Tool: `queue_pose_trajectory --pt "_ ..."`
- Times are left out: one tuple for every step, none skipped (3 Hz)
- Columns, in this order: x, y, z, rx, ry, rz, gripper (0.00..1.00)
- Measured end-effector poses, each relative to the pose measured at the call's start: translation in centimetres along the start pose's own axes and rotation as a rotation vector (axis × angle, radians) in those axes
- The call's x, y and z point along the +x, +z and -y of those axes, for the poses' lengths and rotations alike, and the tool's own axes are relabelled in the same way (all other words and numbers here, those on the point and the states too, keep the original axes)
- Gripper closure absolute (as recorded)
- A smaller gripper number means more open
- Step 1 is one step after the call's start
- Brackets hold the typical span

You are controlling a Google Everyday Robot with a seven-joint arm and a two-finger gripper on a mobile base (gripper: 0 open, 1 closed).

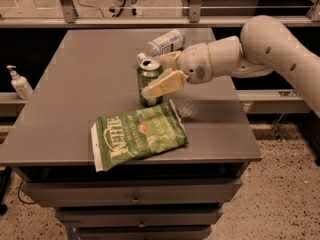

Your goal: Move green can near green jalapeno chip bag

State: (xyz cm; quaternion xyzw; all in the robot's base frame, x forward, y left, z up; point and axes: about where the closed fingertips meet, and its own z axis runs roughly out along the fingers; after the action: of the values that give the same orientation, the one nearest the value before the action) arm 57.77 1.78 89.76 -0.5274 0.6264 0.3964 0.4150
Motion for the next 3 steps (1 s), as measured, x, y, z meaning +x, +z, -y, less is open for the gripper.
queue_pose_trajectory --pt "-0.4 -1.2 -1.0 0.021 -0.014 0.008 0.0" --pt "-1.6 -4.6 -1.4 0.072 -0.046 0.035 0.0" --pt "-3.9 -11.7 -1.3 0.187 -0.101 0.067 0.0"
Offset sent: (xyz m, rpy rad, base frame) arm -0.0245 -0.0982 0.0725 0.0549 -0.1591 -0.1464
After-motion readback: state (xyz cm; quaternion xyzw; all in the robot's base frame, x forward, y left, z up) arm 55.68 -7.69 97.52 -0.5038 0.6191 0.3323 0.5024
